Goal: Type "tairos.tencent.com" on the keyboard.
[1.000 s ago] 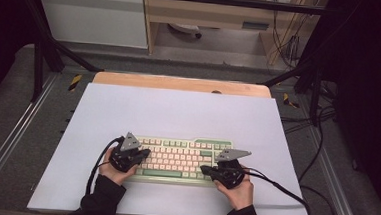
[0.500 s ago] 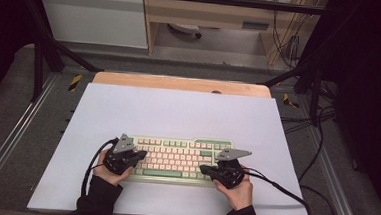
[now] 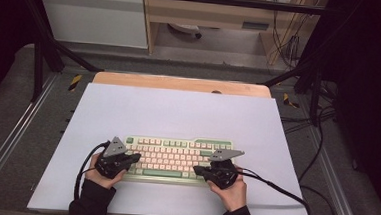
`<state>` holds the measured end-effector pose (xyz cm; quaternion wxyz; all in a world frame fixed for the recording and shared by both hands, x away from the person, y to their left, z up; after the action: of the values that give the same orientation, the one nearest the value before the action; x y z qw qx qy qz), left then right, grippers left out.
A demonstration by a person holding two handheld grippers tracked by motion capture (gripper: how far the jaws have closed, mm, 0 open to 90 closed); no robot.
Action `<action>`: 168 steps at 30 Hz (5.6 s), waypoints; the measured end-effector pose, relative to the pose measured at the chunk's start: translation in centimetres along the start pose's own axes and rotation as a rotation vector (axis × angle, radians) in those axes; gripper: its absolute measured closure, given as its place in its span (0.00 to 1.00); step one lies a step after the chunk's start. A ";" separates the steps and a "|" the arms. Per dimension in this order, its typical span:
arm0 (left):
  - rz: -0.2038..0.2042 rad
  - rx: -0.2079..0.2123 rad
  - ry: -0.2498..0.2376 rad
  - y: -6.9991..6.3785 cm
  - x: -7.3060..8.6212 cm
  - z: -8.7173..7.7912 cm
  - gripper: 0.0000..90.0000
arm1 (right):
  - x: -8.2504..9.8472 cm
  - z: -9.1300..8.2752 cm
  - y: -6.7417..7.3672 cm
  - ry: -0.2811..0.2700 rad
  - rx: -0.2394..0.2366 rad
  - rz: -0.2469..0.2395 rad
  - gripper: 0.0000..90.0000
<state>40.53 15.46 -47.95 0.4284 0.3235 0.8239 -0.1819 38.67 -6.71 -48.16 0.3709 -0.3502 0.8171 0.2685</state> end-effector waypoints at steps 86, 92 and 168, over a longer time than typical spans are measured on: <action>-0.005 0.010 -0.017 0.2 0.2 -0.6 1.00 | -2.7 2.9 1.4 0.021 0.010 -0.036 1.00; 0.002 0.018 -0.013 -0.3 0.1 -0.4 1.00 | -2.0 1.5 0.1 0.012 0.030 -0.019 1.00; 0.036 0.040 0.011 -2.0 -0.6 1.4 1.00 | 0.8 -1.6 -2.3 -0.001 0.060 0.027 1.00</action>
<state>40.20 12.97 -48.21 0.4204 0.3476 0.8166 -0.1887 39.35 -9.52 -48.28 0.3780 -0.3277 0.8293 0.2490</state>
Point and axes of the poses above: each handheld gripper's, and its own axes: z roughly forward along the jaws, x roughly out of its underside, y roughly to its left, the point moved 10 cm from there along z, roughly forward along the jaws, and after that the axes turned 3 degrees about -y, right-handed, at the moved point
